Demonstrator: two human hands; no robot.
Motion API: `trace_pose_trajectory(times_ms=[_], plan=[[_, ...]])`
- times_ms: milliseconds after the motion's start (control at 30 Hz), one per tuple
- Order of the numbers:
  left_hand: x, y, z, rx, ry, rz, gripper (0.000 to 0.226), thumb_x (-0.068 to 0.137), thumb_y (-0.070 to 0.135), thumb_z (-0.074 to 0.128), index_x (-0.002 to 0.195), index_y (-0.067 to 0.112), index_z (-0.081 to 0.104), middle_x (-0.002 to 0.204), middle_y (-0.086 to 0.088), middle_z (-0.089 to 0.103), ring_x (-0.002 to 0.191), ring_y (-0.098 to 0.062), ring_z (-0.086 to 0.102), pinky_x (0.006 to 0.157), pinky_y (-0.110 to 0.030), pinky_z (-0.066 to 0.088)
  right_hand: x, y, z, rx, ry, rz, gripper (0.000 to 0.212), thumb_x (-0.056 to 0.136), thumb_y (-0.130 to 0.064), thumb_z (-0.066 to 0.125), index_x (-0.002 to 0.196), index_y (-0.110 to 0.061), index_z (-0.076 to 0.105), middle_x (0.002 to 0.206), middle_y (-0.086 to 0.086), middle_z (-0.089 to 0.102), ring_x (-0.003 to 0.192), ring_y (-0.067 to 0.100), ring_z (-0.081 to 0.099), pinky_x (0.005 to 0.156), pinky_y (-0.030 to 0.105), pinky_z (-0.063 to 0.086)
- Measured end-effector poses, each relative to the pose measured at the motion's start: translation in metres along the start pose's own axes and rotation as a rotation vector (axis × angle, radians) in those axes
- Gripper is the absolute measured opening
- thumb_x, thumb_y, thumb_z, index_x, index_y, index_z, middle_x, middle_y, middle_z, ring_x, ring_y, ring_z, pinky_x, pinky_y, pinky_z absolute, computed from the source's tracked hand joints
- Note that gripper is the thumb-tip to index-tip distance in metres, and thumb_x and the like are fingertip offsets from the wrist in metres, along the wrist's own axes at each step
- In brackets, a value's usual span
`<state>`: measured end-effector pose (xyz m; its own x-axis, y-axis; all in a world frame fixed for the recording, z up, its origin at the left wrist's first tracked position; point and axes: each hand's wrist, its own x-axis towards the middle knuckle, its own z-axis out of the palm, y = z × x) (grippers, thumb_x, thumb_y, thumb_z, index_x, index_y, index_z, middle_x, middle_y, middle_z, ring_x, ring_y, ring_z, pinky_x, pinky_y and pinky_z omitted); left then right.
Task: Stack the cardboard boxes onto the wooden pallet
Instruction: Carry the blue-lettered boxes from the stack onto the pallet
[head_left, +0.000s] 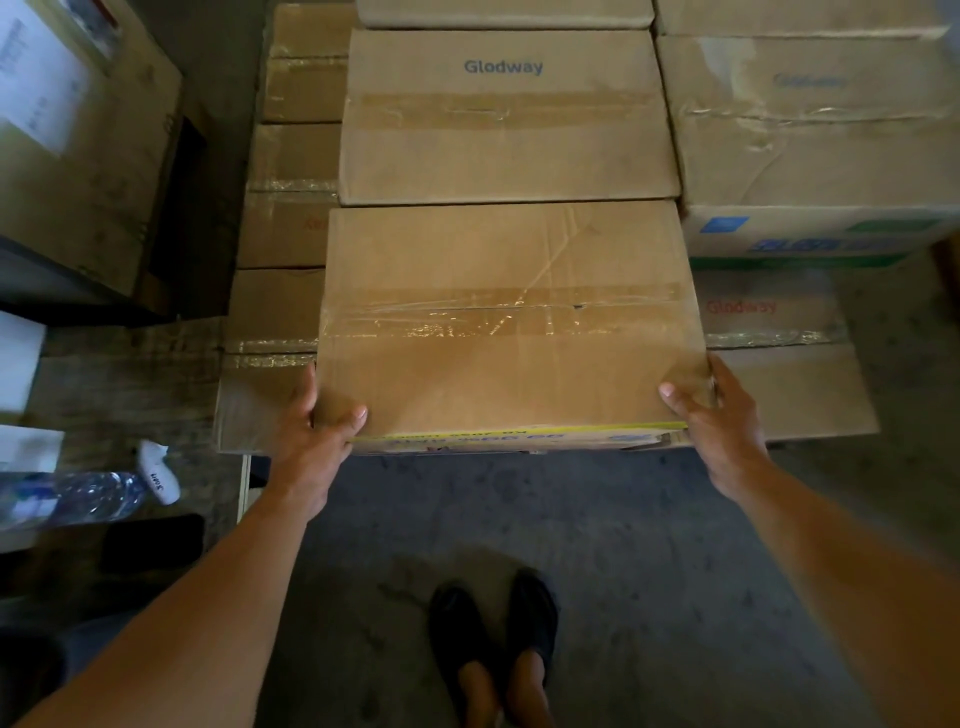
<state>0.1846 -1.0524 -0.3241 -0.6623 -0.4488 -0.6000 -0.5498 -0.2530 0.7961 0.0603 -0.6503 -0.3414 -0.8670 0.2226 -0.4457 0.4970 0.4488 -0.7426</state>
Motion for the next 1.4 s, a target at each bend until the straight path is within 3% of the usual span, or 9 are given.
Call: trace_pose_trajectory(times_ms=[400,500,567,667,800,900,1133,1267,1400], plan=[[0.005,0.001,0.007,0.075,0.03,0.008,0.087,0.089,0.008,0.069,0.155,0.041,0.023,0.161,0.0,0.029,0.142,-0.027,0.037,0.114,-0.059,0.03,0.002,-0.005,-0.002,-0.04,0.01,-0.009,0.065,0.084,-0.04,0.078,0.142,-0.033,0.049,0.13,-0.003,0.062,0.117,0.027,0.06,0.099,0.05,0.051],[0.005,0.005,0.006,0.368,0.084,0.037,0.087,0.089,0.027,0.072,0.157,0.036,0.019,0.159,-0.004,0.035,0.142,-0.028,0.037,0.116,-0.053,0.032,0.0,-0.01,-0.003,-0.127,-0.006,-0.035,0.065,0.087,-0.043,0.074,0.144,-0.028,0.046,0.134,0.0,0.06,0.119,0.029,0.058,0.096,0.046,0.05],[-0.002,0.013,0.007,0.609,0.12,0.083,0.09,0.089,0.035,0.072,0.159,0.029,0.016,0.157,-0.007,0.038,0.141,-0.032,0.039,0.114,-0.053,0.035,-0.002,-0.018,-0.007,-0.203,-0.032,-0.036,0.068,0.089,-0.044,0.072,0.147,-0.024,0.042,0.142,0.004,0.056,0.126,0.033,0.055,0.1,0.052,0.048],[-0.024,0.033,0.013,0.772,0.21,0.205,0.086,0.091,0.039,0.068,0.159,0.024,0.018,0.152,-0.012,0.044,0.134,-0.037,0.047,0.104,-0.056,0.044,-0.011,-0.042,-0.02,-0.344,-0.012,-0.092,0.065,0.093,-0.042,0.067,0.147,-0.018,0.041,0.145,0.011,0.054,0.128,0.037,0.053,0.102,0.053,0.046],[-0.063,0.089,0.025,0.968,0.302,0.455,0.067,0.093,0.042,0.065,0.15,0.016,0.04,0.147,-0.014,0.051,0.13,-0.036,0.051,0.1,-0.052,0.046,-0.033,-0.096,-0.057,-0.46,0.074,-0.21,0.069,0.095,-0.049,0.061,0.153,-0.019,0.038,0.153,0.013,0.046,0.136,0.036,0.047,0.105,0.049,0.043],[-0.1,0.153,0.042,0.997,0.314,0.674,0.049,0.091,0.036,0.066,0.136,0.016,0.057,0.134,-0.012,0.061,0.116,-0.035,0.06,0.094,-0.045,0.05,-0.06,-0.147,-0.095,-0.447,0.157,-0.313,0.065,0.095,-0.049,0.059,0.15,-0.019,0.043,0.151,0.014,0.047,0.135,0.037,0.047,0.105,0.049,0.043],[-0.222,0.287,0.069,1.094,0.226,1.089,0.041,0.092,0.037,0.06,0.128,0.017,0.059,0.127,-0.012,0.061,0.11,-0.037,0.06,0.088,-0.047,0.052,-0.176,-0.24,-0.202,-0.46,0.408,-0.536,0.054,0.098,-0.046,0.054,0.143,-0.016,0.05,0.145,0.012,0.053,0.124,0.037,0.053,0.099,0.044,0.045],[-0.294,0.332,0.077,1.117,0.179,1.255,0.044,0.091,0.036,0.058,0.124,0.007,0.062,0.125,-0.018,0.063,0.112,-0.042,0.057,0.096,-0.047,0.048,-0.248,-0.258,-0.268,-0.462,0.535,-0.557,0.057,0.098,-0.048,0.054,0.142,-0.014,0.05,0.144,0.014,0.053,0.124,0.038,0.051,0.098,0.045,0.044],[-0.353,0.363,0.103,1.075,0.157,1.391,0.044,0.088,0.035,0.063,0.124,0.009,0.063,0.121,-0.017,0.065,0.11,-0.041,0.058,0.091,-0.045,0.051,-0.303,-0.255,-0.345,-0.431,0.66,-0.534,0.061,0.098,-0.053,0.051,0.146,-0.016,0.046,0.149,0.013,0.048,0.131,0.037,0.048,0.102,0.047,0.043]])
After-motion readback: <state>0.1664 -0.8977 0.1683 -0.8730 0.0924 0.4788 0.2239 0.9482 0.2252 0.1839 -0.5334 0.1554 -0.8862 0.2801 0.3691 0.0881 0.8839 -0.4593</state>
